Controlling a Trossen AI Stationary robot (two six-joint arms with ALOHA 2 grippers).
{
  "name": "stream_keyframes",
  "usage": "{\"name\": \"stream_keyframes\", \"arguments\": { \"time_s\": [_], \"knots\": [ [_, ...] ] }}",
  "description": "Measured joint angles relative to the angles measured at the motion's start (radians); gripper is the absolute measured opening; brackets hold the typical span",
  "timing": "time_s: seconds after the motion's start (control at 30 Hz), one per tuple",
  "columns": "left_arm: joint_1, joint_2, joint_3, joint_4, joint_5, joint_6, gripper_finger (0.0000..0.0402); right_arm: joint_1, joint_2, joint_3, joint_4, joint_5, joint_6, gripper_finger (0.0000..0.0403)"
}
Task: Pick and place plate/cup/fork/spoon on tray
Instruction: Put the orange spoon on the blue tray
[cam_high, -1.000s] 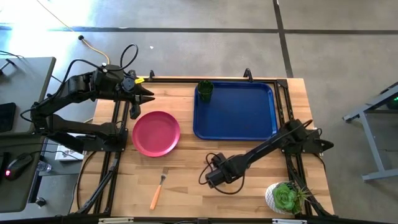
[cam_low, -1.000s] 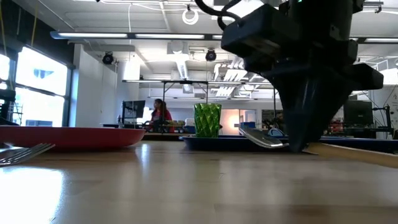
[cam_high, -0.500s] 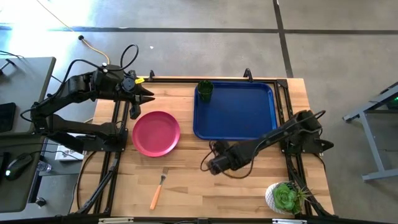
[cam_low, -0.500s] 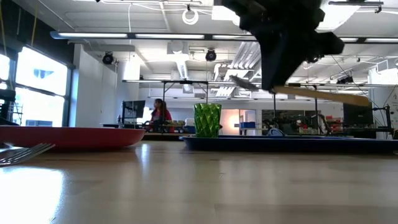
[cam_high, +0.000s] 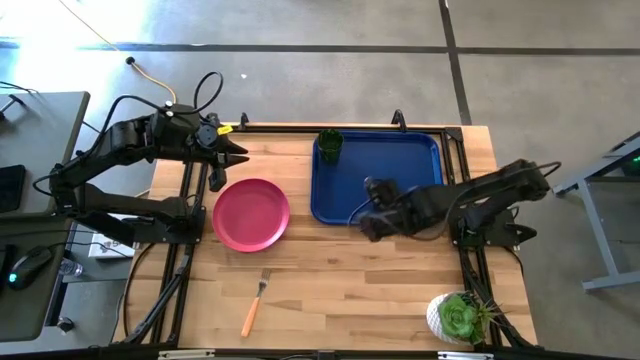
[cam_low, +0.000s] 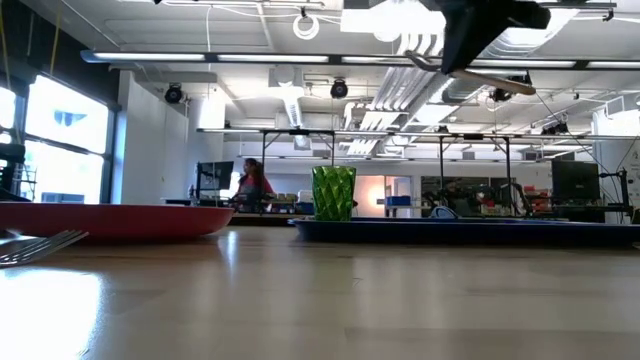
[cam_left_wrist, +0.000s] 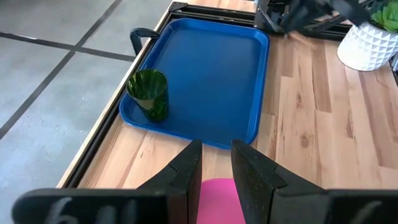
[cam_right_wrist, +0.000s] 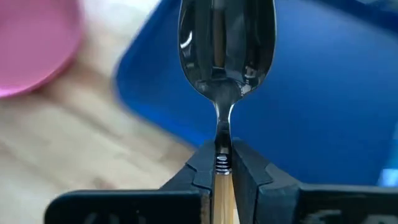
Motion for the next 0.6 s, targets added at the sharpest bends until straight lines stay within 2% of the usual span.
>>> {"name": "stream_keyframes", "arguments": {
  "time_s": [0.13,0.2,0.43,0.6],
  "knots": [
    [0.000,0.003,0.000,0.000,0.000,0.000,0.0074,-0.032,-0.058,-0.003,-0.121,0.054,0.011,0.0014],
    [0.000,0.003,0.000,0.000,0.000,0.000,0.0074,-0.051,-0.106,-0.052,-0.123,0.062,0.012,0.0014],
    [0.000,0.003,0.000,0.000,0.000,-0.002,0.0074,-0.139,-0.367,-0.400,0.060,0.021,0.034,0.0014],
    [0.000,0.002,0.000,0.000,0.000,-0.003,0.0074,-0.237,-0.533,-0.570,0.147,-0.046,0.034,0.0014]
  ]
}}
